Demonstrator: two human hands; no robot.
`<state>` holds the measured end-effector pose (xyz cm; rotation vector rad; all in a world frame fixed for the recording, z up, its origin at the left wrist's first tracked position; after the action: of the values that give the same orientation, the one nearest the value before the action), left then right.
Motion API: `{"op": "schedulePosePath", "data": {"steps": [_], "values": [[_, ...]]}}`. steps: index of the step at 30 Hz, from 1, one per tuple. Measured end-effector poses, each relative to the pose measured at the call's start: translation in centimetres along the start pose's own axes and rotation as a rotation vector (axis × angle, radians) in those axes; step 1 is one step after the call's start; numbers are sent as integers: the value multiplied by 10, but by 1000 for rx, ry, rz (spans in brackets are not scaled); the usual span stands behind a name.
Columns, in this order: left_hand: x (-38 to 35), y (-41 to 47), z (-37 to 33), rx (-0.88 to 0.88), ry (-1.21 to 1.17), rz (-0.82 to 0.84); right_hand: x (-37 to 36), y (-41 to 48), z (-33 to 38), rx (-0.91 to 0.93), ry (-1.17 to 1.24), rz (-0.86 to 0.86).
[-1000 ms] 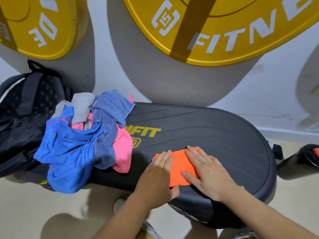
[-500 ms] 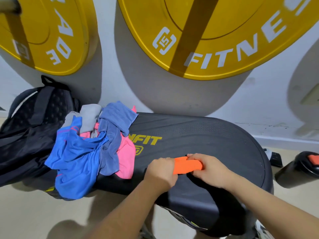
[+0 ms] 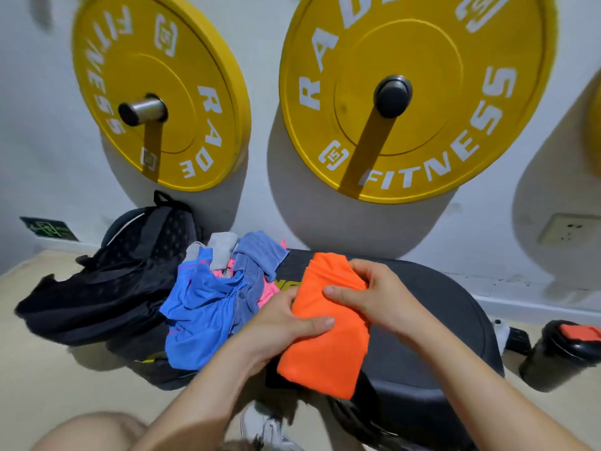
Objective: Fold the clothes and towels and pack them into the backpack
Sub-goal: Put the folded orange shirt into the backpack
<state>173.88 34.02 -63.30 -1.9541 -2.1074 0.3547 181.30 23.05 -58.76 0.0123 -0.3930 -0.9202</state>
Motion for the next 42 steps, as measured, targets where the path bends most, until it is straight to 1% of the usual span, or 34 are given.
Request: {"op": "schedulePosePath", "data": {"steps": [1,2,3,4,5,6,7,8,12,14,16,18,20,22,23,25,27,29,31,33,35,36,38,40,42], "values": [[2,-13,-10,-45,-11,-51,2,-6,17,13,23,-51],[3,-26,-19,-92,-48,-92,2,-13,30,-2,100,-89],[5,-40,-27,-137,-101,-126,-3,-21,37,-52,217,-77],[10,-53,-32,-171,-166,-160,-13,-30,41,-126,334,-3],[14,-65,-35,-193,-232,-193,-28,-42,46,-194,415,109],[19,-77,-36,-208,-282,-221,-43,-54,51,-233,450,224],[24,-87,-36,-215,-311,-245,-55,-64,56,-241,457,308],[26,-96,-36,-220,-318,-262,-63,-70,59,-234,449,352],[36,-122,-32,-214,-243,-331,-81,-72,72,-195,389,374],[46,-133,-29,-178,-184,-382,-91,-70,79,-159,346,406],[56,-135,-27,-133,-102,-375,-101,-61,79,-120,326,419],[65,-132,-24,-88,-21,-320,-110,-47,78,-89,328,403],[86,-125,-19,-23,102,-338,-118,-26,71,-61,294,366],[125,-118,-13,74,339,-469,-125,-1,59,-48,254,299],[149,-114,-12,107,510,-537,-127,14,50,-47,230,250],[193,-105,-14,141,814,-623,-131,42,32,-41,162,152],[239,-95,-16,166,991,-693,-137,69,12,-73,119,73],[281,-80,-16,180,1116,-743,-147,93,-9,-126,96,27],[302,-48,-10,174,1217,-716,-155,114,-34,-161,66,-12],[295,-2,2,140,1307,-619,-156,130,-59,-197,33,-42],[285,43,27,188,1393,-523,-152,139,-77,-226,43,-73],[283,61,42,245,1391,-482,-148,141,-82,-233,59,-88],[284,90,76,366,1273,-428,-140,146,-82,-215,84,-118],[279,114,96,378,1206,-411,-133,153,-73,-163,87,-127],[268,132,98,312,1233,-385,-133,164,-52,-84,73,-93]]}}
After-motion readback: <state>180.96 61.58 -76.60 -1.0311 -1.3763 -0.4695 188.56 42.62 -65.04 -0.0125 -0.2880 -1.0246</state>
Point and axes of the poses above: each hand's wrist, its own y-axis towards the middle knuckle, its own x-axis out of the back of the hand, z = x × y, the point moved 10 cm from there along y, towards the middle knuckle, and after that the axes turned 7 degrees about x, right-handed, at the moved point
